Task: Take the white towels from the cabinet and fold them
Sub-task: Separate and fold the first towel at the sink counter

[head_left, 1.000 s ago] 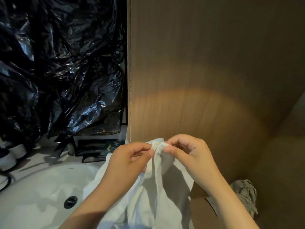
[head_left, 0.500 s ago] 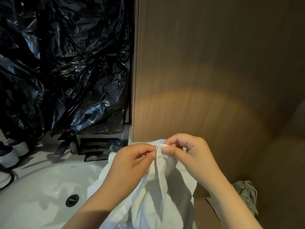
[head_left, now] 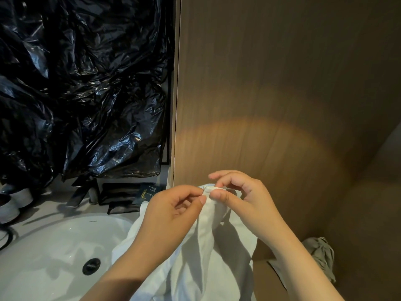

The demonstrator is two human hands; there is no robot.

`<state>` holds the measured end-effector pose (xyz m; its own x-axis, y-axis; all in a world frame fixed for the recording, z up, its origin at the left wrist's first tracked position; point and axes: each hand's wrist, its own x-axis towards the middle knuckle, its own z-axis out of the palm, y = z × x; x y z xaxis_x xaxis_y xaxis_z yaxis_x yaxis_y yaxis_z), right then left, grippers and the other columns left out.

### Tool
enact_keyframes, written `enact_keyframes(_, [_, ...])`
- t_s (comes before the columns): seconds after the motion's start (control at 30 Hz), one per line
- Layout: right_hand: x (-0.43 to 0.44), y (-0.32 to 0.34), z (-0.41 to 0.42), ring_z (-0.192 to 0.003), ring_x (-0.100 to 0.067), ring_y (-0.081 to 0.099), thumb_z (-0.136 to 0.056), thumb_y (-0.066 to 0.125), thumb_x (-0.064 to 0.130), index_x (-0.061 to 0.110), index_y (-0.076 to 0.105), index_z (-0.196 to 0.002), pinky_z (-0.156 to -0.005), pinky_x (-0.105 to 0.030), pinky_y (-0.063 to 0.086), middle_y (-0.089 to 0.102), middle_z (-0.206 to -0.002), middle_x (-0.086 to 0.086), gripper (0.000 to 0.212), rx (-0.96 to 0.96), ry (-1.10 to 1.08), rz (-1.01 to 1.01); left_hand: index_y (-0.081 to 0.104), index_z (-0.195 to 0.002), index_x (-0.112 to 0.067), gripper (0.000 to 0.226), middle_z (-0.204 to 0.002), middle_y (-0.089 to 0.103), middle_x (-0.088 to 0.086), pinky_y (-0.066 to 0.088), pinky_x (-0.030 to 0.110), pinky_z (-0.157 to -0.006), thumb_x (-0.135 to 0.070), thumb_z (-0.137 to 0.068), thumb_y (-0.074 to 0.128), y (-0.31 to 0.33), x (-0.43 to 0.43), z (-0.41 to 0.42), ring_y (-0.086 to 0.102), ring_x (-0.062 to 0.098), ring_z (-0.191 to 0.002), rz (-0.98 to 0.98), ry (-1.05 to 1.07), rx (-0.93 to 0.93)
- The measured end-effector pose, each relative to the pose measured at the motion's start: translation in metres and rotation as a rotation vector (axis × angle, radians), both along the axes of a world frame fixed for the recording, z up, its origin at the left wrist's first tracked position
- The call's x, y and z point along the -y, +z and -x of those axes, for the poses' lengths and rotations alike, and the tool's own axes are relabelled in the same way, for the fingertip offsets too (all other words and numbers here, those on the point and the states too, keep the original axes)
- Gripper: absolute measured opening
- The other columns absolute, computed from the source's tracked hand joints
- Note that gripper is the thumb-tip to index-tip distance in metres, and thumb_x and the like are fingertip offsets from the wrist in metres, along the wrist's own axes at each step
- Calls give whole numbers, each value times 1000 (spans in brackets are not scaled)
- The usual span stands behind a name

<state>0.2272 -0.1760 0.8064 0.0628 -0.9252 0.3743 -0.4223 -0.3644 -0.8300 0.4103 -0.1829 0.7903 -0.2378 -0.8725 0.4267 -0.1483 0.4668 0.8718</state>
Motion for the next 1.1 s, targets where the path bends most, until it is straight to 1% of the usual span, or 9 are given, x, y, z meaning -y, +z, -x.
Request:
enact_keyframes(0.1, [7, 4, 2, -109, -3, 64, -83, 66, 36, 20, 71, -74, -92, -24, 49, 74, -97, 9, 19, 41, 73, -69, 70, -82, -22, 10, -70, 64, -5, 42, 14, -55, -26, -85, 62, 11, 6, -2, 52, 5, -57, 22, 7, 42])
enact_keyframes(0.17, [11, 10, 1, -92, -5, 67, -83, 63, 39, 16, 71, -74, -81, -21, 51, 73, -84, 4, 26, 57, 82, -58, 69, -81, -21, 10, -65, 60, -7, 40, 12, -55, -22, -90, 64, 21, 13, -4, 48, 2, -54, 18, -1, 96])
enact_keyframes(0.27, [15, 16, -1, -73, -9, 59, -87, 60, 39, 15, 70, -76, -67, -15, 46, 66, -75, -2, 28, 45, 67, 17, 71, -84, -16, 7, -66, 63, 1, 42, 21, -57, -20, -89, 67, 33, 22, -8, 51, 9, -56, -25, -71, 80])
enact_keyframes(0.5, [22, 38, -3, -82, -13, 62, -97, 53, 34, 15, 74, -88, -72, -20, 46, 69, -86, 1, 29, 41, 83, 122, 71, -84, -20, 8, -65, 59, -6, 40, 16, -56, -18, -90, 67, 68, 37, -7, 49, 7, -59, 144, -29, 57])
enact_keyframes(0.63, [30, 55, 1, -68, -8, 51, -97, 53, 37, 22, 61, -65, -66, -23, 41, 57, -70, 9, 36, 14, 47, 159, 72, -87, -21, 16, -75, 66, -1, 44, 20, -59, -32, -85, 59, 106, 48, -7, 58, 17, -66, 314, 62, 96])
enact_keyframes(0.7, [35, 61, 4, -71, -14, 54, -96, 52, 42, 15, 64, -70, -68, -30, 44, 59, -72, 3, 39, -13, -15, 206, 71, -88, -21, 13, -77, 67, 0, 46, 23, -63, -29, -89, 61, 123, 55, -6, 60, 18, -71, 365, 77, 142])
enact_keyframes(0.87, [42, 96, 8, -81, -14, 57, -96, 53, 36, 8, 67, -75, -68, -19, 44, 61, -78, 4, 38, -130, -148, 439, 71, -88, -17, 13, -81, 70, 4, 52, 38, -73, -27, -91, 63, 151, 66, 0, 64, 22, -77, 402, 93, 193])
enact_keyframes(1.03, [45, 138, 14, -82, -11, 57, -98, 57, 28, 11, 71, -79, -67, -18, 43, 60, -79, 7, 29, -269, -211, 600, 68, -87, -6, 26, -81, 67, 10, 50, 41, -73, -29, -91, 57, 177, 71, 5, 61, 25, -77, 509, 160, 168])
enact_keyframes(1.1, [45, 154, 16, -82, -10, 57, -98, 57, 28, 15, 73, -84, -68, -18, 42, 60, -82, 6, 25, -356, -218, 610, 69, -88, -7, 23, -82, 68, 9, 50, 36, -70, -25, -93, 57, 192, 76, 6, 61, 21, -76, 532, 182, 154])
